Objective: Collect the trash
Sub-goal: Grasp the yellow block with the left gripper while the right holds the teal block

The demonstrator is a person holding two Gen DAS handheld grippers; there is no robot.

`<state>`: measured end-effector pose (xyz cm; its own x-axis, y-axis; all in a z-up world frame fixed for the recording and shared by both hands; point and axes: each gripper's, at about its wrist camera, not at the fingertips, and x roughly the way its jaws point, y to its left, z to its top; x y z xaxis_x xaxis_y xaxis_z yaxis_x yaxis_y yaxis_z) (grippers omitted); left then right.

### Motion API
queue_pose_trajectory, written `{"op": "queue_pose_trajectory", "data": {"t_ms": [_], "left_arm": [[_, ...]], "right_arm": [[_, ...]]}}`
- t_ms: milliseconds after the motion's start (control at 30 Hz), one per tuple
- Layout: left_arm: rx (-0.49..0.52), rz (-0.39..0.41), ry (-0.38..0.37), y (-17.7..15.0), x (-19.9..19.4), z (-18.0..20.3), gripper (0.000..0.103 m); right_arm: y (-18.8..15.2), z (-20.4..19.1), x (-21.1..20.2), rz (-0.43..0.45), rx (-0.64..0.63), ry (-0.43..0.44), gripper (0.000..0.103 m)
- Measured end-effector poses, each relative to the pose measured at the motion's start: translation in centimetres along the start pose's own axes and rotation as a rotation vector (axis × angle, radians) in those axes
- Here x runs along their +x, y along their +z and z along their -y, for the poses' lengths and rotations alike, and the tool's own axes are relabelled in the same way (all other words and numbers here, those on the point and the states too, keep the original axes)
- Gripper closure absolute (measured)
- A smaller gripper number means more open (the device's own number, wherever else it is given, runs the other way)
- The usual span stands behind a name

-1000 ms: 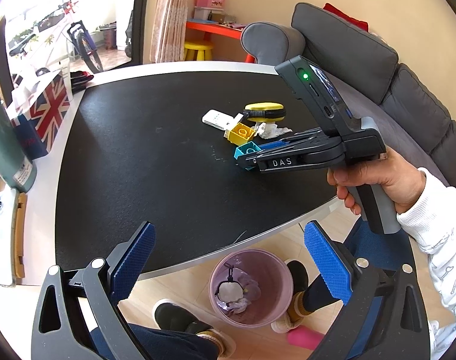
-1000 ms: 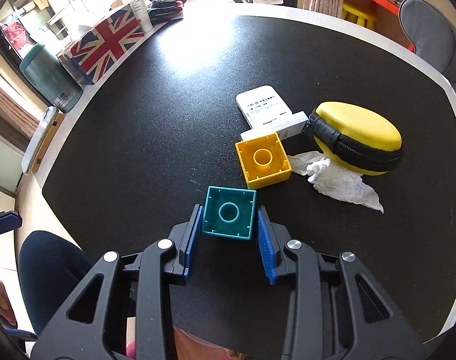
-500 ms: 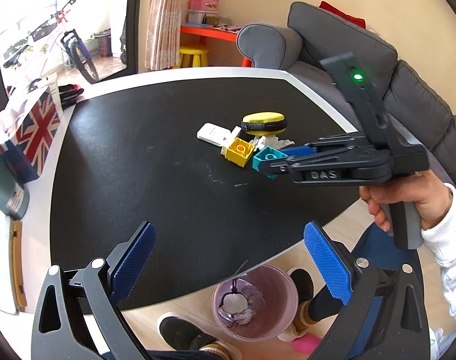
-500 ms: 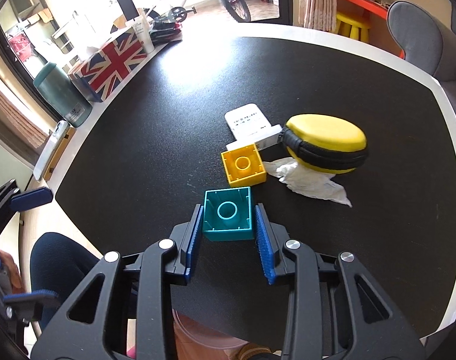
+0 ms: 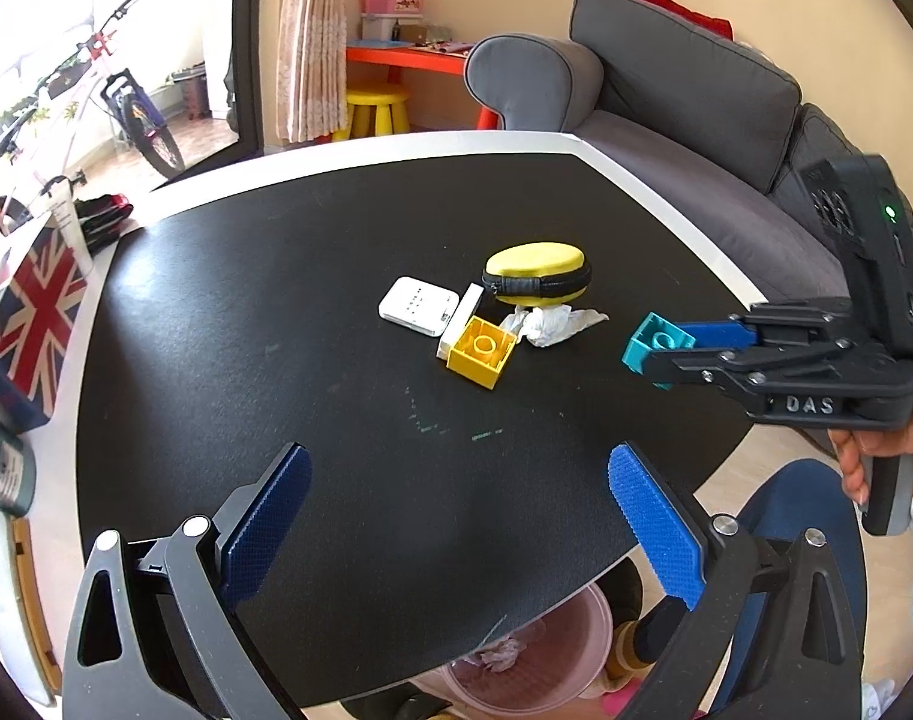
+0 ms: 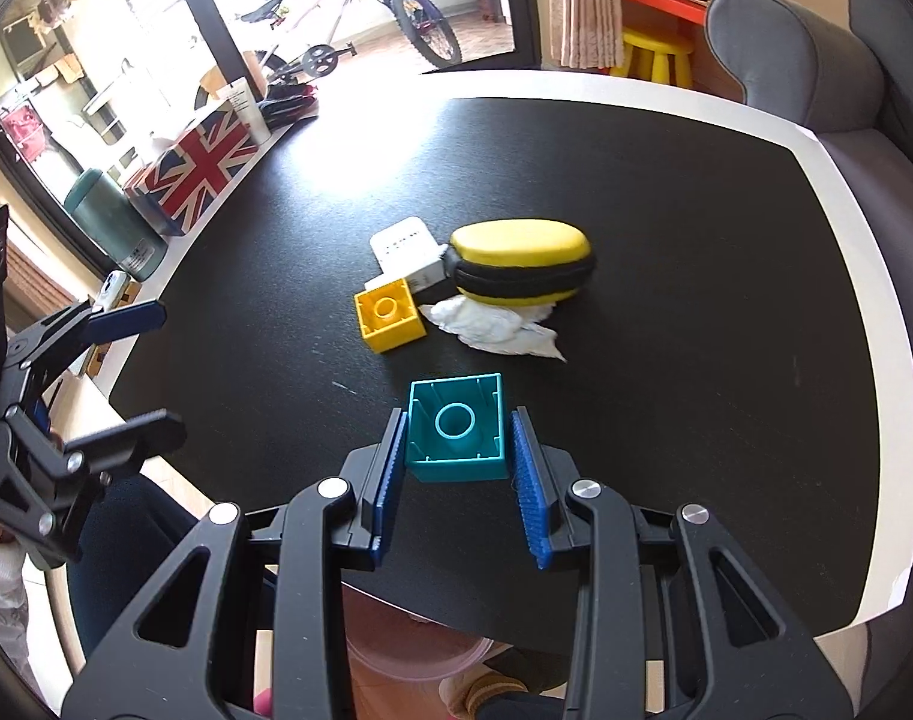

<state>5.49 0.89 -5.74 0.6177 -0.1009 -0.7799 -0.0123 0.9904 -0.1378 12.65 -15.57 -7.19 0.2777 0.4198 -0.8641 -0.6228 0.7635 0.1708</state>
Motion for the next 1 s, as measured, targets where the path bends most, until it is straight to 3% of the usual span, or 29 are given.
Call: {"op": "queue_pose_trajectory", "data": {"t_ms": [433, 800, 1000], "left_arm": [[-0.043, -0.03, 0.013, 2.9, 4.7, 0.7, 0.007], [-0.098, -0.056, 0.034, 3.4, 8.3, 1.0, 0.008], [-0.123, -0.066, 0.037, 3.5, 9.2, 0.9, 0.029]], "right_arm": [[-1.1, 2.2, -0.4, 0.003, 0.043, -0.005, 0.069], [-1.4, 3.2, -0.2, 0.002, 0.065, 0.004, 0.069], [-1.4, 3.6, -0.2, 0.002, 0.073, 0.009, 0.069]]}}
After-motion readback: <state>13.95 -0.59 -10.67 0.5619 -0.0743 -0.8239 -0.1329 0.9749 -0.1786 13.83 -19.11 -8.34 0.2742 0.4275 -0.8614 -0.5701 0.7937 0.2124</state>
